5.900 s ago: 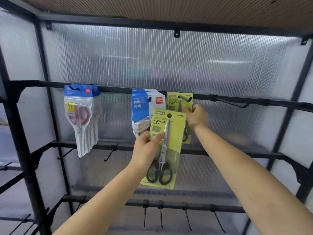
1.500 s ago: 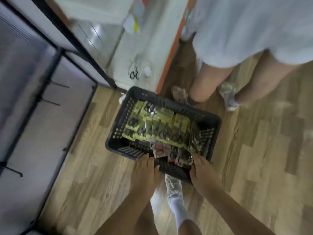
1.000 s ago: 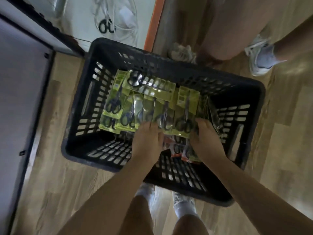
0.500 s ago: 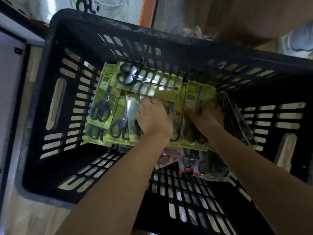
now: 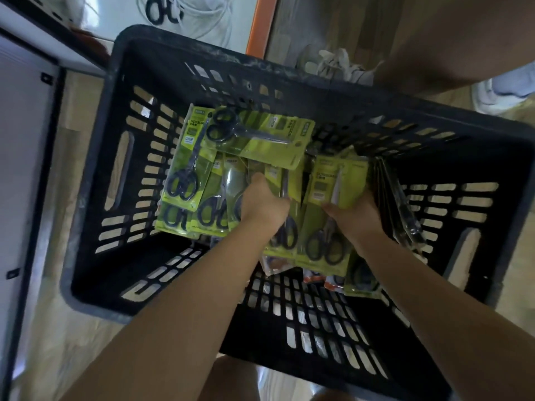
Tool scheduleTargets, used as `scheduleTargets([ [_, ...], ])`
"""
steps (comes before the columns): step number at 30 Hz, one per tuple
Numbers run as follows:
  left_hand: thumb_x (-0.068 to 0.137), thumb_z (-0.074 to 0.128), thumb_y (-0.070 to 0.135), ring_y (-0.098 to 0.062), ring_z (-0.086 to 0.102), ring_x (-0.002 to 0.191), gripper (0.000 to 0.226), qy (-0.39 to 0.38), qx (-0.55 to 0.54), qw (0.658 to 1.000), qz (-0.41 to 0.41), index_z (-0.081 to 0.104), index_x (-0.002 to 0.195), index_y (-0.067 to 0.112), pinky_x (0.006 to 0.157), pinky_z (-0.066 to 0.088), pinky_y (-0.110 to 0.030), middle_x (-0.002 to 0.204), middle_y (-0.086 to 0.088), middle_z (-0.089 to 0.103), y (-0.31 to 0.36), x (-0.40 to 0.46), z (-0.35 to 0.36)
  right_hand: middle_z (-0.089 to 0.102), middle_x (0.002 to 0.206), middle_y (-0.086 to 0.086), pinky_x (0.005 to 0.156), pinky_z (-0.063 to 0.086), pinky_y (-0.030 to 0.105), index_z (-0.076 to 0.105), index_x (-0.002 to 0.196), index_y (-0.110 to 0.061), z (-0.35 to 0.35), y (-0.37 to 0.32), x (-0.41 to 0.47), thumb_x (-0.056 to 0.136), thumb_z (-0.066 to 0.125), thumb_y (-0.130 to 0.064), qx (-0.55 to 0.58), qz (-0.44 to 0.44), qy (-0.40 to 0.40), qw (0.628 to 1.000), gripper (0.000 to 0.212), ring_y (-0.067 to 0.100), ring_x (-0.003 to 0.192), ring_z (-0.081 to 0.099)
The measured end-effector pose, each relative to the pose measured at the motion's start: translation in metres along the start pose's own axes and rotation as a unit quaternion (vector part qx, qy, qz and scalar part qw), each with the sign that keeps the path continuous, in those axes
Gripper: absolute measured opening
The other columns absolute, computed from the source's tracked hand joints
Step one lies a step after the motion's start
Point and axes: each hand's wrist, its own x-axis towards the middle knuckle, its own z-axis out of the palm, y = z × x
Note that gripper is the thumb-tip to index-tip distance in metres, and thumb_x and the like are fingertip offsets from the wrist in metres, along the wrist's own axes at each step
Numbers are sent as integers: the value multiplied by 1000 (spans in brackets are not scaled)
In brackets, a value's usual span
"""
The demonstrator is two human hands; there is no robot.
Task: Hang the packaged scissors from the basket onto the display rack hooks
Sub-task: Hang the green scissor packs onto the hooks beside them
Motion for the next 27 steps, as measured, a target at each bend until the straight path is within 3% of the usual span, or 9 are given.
scheduleTargets([
  [2,91,61,17,-21,48,107,56,-32,-31,999,-25,32,137,6,79,36,-24,123,-8,48,-6,-8,-1,51,126,15,76,39,27,37,128,0,1,6,-12,85,69,-24,-22,-4,32,999,59,31,112,53],
  [5,88,64,15,-27,32,136,73,-53,-74,995,-51,21,147,9,105,32,-31,151,-10,30,-17,-23,-4,49,125,19,81,44,34,39,123,2,1,11,-25,82,70,-20,-58,-29,64,996,56,34,112,52],
  [9,84,69,13,-30,37,133,71,-69,-98,989,-83,31,144,11,108,35,-37,148,-9,36,-34,-29,-10,38,131,20,84,44,42,35,125,2,0,6,-37,82,66,-15,-121,-34,72,989,57,39,110,49],
  [11,82,70,11,-29,44,128,66,-74,-115,986,-93,38,140,10,101,40,-33,141,-11,44,-41,-27,-13,34,133,22,82,42,42,33,124,4,-1,6,-38,83,62,-11,-142,-30,87,986,53,42,108,48],
  [14,82,69,12,-23,53,113,62,-78,-142,982,-93,42,138,9,87,42,-27,134,-8,51,-49,-21,-15,45,122,19,78,44,39,31,125,2,-1,12,-32,86,59,-11,-125,-25,66,990,50,41,106,52],
  [16,85,67,14,-22,52,113,62,-82,-154,980,-97,39,140,11,88,41,-27,135,-5,49,-49,-17,-15,52,115,18,77,44,37,30,127,0,-3,11,-29,89,58,-13,-102,-16,36,994,49,38,106,54],
  [20,88,65,16,-18,54,107,37,-89,-196,970,-108,50,121,10,92,42,-29,117,-1,59,-42,-18,-17,52,116,13,85,46,38,35,126,-3,-11,7,-31,94,55,-13,-15,23,0,1000,39,27,101,52],
  [25,89,62,8,-17,54,101,27,-112,-206,965,-117,53,114,12,87,43,-27,112,-3,60,-49,-51,-36,54,95,1,59,39,26,42,108,-7,-30,-9,-62,98,48,-15,25,35,-29,999,14,18,90,52],
  [27,88,63,8,-21,54,112,35,-105,-219,961,-134,53,122,9,98,44,-33,124,-4,58,-56,-73,-47,51,95,3,68,41,29,41,107,-12,-39,-19,-86,98,47,-15,24,31,-38,999,11,19,89,49],
])
